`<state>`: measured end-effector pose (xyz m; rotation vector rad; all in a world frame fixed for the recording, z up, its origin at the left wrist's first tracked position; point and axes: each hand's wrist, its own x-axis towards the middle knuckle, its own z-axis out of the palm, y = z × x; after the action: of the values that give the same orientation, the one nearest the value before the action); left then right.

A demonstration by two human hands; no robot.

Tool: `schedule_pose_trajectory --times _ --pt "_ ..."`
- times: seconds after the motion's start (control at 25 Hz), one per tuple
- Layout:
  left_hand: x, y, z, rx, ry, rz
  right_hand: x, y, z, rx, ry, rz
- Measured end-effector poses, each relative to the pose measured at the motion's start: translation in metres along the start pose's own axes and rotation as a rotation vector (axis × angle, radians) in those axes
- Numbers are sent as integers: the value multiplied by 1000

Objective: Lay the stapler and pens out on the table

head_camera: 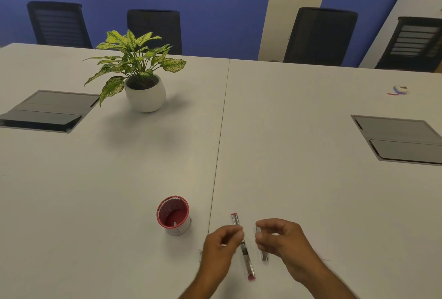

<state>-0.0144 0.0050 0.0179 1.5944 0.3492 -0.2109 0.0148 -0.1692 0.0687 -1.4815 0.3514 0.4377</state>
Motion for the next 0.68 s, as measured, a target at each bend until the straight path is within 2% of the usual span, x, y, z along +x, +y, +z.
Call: schedule_pose_trajectory --times 0.12,0.2,0.44,0.68 --pt "-4 24 15 -252 -213 -155 -4 -7 2 -32 -45 -33" --pt "-7 30 16 -346 -274 -210 -7 -10 1 -43 -64 -47" --pt "-7 31 11 -426 -311 -239 -8 -17 -3 -41 -111 7" --pt "-7 35 14 -501 -242 -239 -7 -17 1 47 -113 59"
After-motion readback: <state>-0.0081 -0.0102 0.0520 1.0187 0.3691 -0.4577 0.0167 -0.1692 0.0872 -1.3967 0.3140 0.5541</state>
